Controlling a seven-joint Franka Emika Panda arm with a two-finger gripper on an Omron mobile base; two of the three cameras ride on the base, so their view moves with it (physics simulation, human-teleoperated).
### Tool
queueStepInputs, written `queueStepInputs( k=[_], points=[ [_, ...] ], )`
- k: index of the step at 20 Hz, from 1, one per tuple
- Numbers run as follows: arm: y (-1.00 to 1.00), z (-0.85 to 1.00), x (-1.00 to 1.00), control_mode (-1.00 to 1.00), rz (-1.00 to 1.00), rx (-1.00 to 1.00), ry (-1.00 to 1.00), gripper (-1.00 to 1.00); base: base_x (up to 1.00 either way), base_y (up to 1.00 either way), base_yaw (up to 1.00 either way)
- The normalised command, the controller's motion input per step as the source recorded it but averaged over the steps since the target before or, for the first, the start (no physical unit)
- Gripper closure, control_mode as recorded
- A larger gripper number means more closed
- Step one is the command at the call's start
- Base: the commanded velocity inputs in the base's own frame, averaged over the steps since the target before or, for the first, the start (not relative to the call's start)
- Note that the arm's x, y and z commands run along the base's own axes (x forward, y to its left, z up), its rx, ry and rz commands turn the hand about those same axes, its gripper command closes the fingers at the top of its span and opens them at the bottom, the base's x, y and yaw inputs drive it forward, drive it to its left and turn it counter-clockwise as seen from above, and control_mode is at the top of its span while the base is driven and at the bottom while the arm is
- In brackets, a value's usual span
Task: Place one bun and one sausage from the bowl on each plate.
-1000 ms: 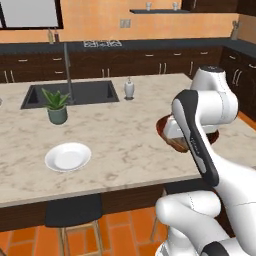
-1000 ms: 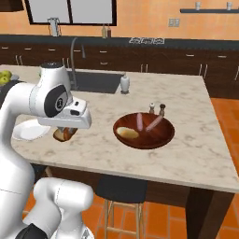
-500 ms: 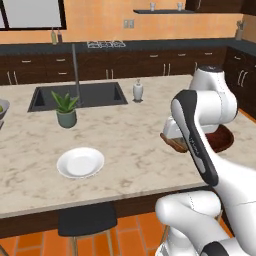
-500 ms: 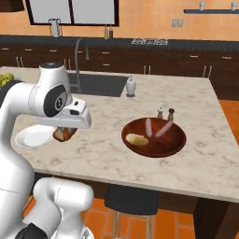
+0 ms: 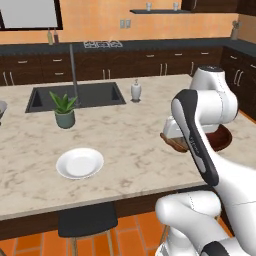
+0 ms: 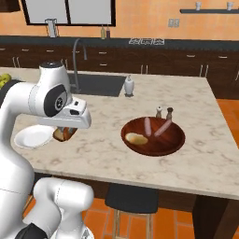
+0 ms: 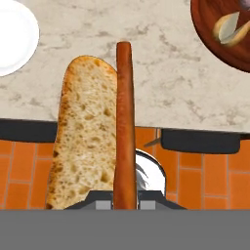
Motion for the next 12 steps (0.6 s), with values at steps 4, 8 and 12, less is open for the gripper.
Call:
queueStepInputs(
  k=[4,8,12],
  points=[
    [0.0,0.0,0.0,1.0,0.0,0.0,0.0,1.0,0.45,0.08,0.01],
    [0.85,-0.26,0.42,-1.0,0.0,-0.06,0.0,1.0,0.0,0.0,0.0],
    [1.0,-0.36,0.69,-1.0,0.04,-0.03,0.0,1.0,0.0,0.0,0.0]
  ],
)
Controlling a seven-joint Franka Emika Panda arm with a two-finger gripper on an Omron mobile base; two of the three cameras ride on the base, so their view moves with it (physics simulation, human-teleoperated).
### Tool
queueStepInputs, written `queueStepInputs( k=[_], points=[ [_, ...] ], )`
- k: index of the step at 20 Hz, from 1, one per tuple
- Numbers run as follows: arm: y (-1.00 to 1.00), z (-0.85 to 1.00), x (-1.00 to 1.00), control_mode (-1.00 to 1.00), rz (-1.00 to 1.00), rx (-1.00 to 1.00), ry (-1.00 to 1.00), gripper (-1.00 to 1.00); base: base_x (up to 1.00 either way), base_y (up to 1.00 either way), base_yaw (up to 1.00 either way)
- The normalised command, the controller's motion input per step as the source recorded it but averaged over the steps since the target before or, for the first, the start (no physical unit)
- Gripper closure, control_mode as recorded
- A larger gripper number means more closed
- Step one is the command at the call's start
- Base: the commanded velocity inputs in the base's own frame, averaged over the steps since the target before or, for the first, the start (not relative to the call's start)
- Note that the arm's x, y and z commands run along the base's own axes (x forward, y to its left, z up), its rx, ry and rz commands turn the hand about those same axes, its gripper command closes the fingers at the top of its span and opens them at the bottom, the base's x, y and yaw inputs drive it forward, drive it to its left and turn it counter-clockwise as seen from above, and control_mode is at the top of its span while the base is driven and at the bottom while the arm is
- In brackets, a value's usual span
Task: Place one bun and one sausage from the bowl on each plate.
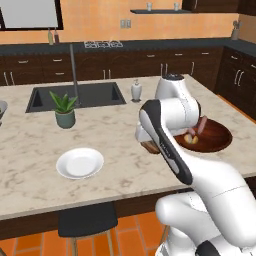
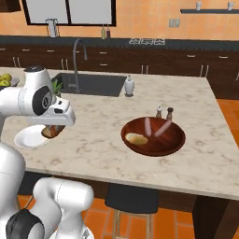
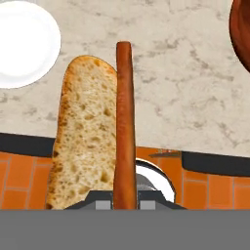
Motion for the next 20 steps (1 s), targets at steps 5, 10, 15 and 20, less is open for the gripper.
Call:
queueStepInputs(
  k=[5,10,15,20],
  points=[
    [0.9,-0.34,0.72,-1.0,0.06,0.0,0.0,1.0,0.0,0.0,0.0],
    [0.61,-0.32,0.53,-1.0,0.02,0.0,0.0,1.0,0.0,0.0,0.0],
    [0.55,-0.46,0.32,-1.0,0.03,0.0,0.0,1.0,0.0,0.0,0.0],
    [0.41,-0.39,0.35,-1.0,0.04,0.0,0.0,1.0,0.0,0.0,0.0]
  ],
)
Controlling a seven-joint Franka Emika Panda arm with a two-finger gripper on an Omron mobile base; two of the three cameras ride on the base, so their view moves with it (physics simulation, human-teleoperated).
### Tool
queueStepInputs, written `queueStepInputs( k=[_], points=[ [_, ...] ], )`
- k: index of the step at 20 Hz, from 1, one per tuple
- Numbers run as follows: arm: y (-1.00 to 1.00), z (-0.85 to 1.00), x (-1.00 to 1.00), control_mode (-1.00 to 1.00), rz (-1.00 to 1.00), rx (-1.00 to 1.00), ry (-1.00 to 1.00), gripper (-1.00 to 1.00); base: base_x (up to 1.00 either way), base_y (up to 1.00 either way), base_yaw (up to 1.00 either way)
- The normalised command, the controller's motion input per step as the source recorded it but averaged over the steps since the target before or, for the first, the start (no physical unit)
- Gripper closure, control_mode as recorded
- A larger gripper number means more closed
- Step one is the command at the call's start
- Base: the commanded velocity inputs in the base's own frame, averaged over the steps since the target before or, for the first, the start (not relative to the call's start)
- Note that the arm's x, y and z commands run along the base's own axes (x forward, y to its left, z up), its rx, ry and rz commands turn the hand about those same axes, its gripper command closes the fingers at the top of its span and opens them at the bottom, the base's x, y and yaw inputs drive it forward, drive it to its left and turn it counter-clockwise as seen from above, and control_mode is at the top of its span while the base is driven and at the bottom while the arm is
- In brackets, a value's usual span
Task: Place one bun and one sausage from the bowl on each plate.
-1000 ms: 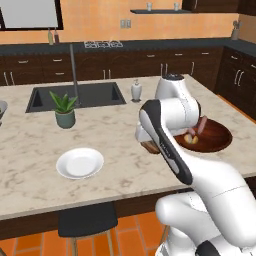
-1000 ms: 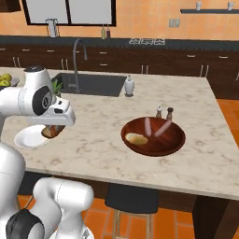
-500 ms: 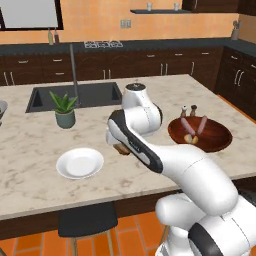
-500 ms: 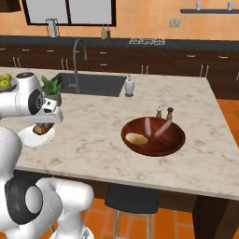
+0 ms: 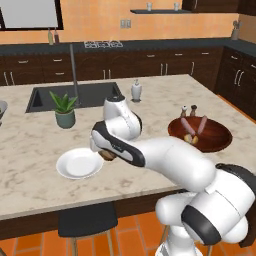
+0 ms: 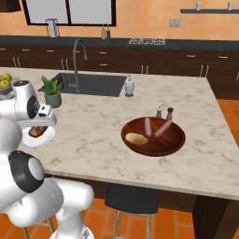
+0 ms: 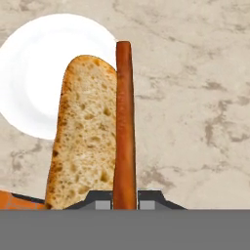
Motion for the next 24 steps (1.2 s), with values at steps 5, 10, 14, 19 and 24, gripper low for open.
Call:
queueStepInputs(
  k=[5,10,14,19,24],
  points=[
    [0.39,-0.3,0.3,-1.0,0.04,0.0,0.0,1.0,0.0,0.0,0.0],
    [0.41,-0.29,0.24,-1.0,0.04,0.0,0.0,1.0,0.0,0.0,0.0],
    [0.34,-0.31,0.24,-1.0,0.04,0.0,0.0,1.0,0.0,0.0,0.0],
    [0.06,-0.28,0.5,-1.0,0.02,0.0,0.0,1.0,0.0,0.0,0.0],
    [0.16,-0.28,0.33,-1.0,0.0,0.0,0.0,1.0,0.0,0.0,0.0]
  ],
)
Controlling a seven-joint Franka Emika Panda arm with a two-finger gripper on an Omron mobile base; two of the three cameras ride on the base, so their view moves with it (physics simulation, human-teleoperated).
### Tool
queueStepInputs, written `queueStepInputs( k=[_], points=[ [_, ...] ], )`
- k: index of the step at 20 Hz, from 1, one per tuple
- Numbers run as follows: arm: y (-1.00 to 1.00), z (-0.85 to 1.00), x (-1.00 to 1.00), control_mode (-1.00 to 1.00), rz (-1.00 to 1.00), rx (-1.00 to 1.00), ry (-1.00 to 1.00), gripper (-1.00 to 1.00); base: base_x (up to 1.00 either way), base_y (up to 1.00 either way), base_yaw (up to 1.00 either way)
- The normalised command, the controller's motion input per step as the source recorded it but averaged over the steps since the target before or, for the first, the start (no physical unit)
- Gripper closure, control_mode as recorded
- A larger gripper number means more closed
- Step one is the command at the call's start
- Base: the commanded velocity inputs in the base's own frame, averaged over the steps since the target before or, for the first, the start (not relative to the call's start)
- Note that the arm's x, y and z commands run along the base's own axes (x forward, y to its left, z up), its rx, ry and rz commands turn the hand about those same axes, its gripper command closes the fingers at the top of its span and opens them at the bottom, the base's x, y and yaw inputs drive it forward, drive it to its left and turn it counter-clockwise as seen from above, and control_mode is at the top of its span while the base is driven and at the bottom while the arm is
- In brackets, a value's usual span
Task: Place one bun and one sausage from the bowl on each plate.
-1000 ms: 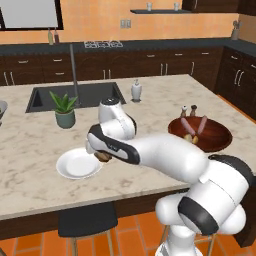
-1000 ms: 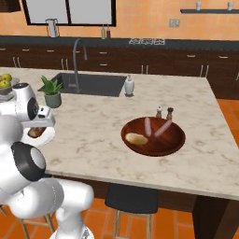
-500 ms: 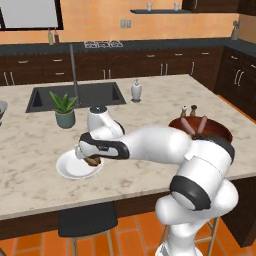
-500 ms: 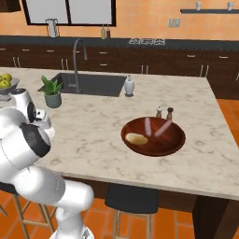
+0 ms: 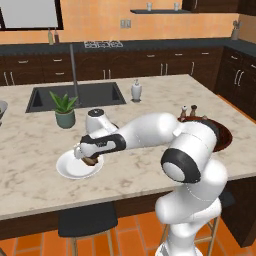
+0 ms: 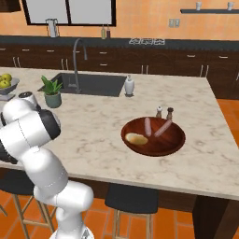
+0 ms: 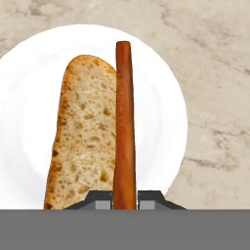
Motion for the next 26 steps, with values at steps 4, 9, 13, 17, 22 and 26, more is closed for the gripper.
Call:
queueStepInputs(
  k=[4,9,13,17,22,26],
  points=[
    [0.1,-0.17,0.2,-1.0,0.0,0.0,0.0,1.0,0.0,0.0,0.0],
    [0.09,-0.25,0.08,-1.0,0.0,0.0,0.0,1.0,0.0,0.0,0.0],
    [0.01,-0.04,0.0,-1.0,0.0,0.0,0.0,1.0,0.0,0.0,0.0],
    [0.0,0.0,0.01,-1.0,0.0,0.0,0.0,-1.0,0.0,0.0,0.0],
    [0.0,0.0,0.0,-1.0,0.0,0.0,0.0,-1.0,0.0,0.0,0.0],
    [0.0,0.0,0.0,-1.0,0.0,0.0,0.0,-1.0,0.0,0.0,0.0]
  ],
)
